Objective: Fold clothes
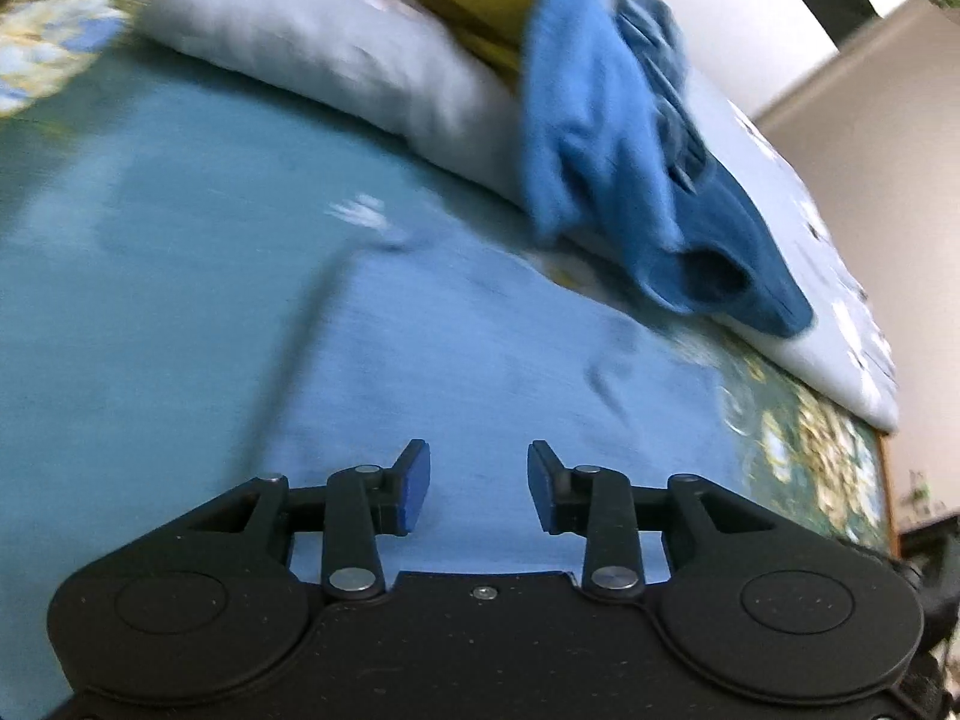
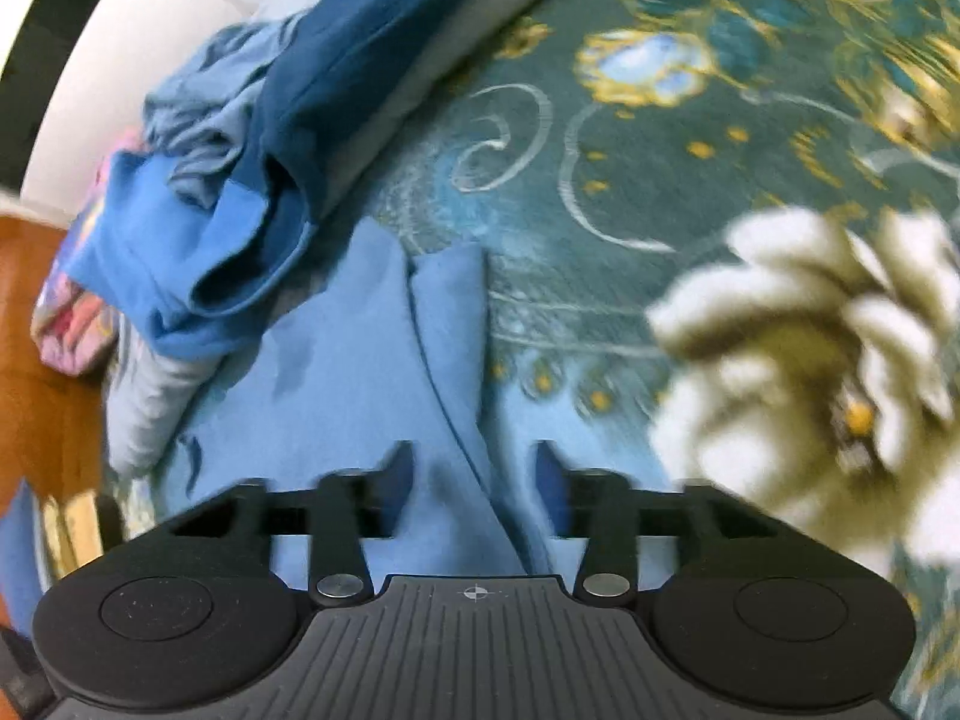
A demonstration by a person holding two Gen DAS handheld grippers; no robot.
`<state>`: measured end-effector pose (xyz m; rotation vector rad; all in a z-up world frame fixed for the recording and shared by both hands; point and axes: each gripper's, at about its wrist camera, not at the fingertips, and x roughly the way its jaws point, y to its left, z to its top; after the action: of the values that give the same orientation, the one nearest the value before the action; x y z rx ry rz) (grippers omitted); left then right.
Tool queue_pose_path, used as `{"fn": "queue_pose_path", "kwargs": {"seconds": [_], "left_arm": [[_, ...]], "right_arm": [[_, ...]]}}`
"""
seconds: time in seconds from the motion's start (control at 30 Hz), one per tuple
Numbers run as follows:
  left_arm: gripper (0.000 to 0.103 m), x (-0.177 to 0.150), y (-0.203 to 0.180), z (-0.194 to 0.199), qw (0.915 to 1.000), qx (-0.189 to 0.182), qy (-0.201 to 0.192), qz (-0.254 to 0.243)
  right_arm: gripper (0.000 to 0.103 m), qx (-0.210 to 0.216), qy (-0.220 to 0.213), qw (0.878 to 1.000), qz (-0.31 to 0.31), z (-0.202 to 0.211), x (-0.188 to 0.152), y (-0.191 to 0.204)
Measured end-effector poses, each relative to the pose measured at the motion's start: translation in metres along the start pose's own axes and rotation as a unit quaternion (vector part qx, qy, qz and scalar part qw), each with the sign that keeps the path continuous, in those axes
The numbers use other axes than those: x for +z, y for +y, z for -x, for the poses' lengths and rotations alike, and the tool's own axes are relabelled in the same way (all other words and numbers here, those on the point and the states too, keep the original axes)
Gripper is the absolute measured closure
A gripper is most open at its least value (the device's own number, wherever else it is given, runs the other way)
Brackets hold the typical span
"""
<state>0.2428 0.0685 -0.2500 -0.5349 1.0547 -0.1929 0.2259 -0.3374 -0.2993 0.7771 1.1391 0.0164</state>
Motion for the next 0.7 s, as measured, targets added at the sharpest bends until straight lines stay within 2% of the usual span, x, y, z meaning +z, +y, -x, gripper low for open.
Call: {"fn": "queue_pose_path", "kwargs": {"seconds": [0.03,0.13,0.17,0.23,0.3,0.4,0.57,0.6,0.7], "left_arm": [[0.073,-0.001,-0.008,-0.010,0.9999,-0.008,0.009,-0.007],[0.090,-0.003,-0.028,-0.038,0.9988,-0.028,0.032,-0.023],[0.091,-0.003,-0.033,-0.046,0.9984,-0.033,0.036,-0.027],[0.097,0.000,-0.039,-0.057,0.9980,-0.037,0.040,-0.031],[0.098,0.001,-0.041,-0.066,0.9980,-0.033,0.046,-0.030],[0.101,0.001,-0.040,-0.077,0.9976,-0.020,0.060,-0.029],[0.101,0.003,-0.031,-0.088,0.9964,-0.008,0.083,-0.013],[0.101,0.006,-0.030,-0.083,0.9965,-0.011,0.082,-0.012],[0.100,0.012,-0.018,-0.050,0.9987,-0.024,0.045,-0.007]], "right_arm": [[0.058,-0.006,0.004,1.000,0.006,-0.007,0.002,0.002],[0.060,-0.003,0.010,1.000,0.002,-0.025,0.008,0.004],[0.061,0.000,0.008,1.000,-0.002,-0.029,0.009,0.004],[0.070,0.006,0.007,1.000,-0.011,-0.033,0.010,0.004],[0.091,0.012,0.012,1.000,-0.011,-0.035,0.009,0.007],[0.095,-0.004,0.008,1.000,0.009,-0.033,0.008,0.020],[0.096,-0.020,-0.004,0.999,0.039,-0.018,0.009,0.053],[0.096,-0.021,-0.005,0.999,0.048,-0.014,0.009,0.061],[0.096,-0.024,-0.005,0.996,0.088,-0.002,0.009,0.097]]}}
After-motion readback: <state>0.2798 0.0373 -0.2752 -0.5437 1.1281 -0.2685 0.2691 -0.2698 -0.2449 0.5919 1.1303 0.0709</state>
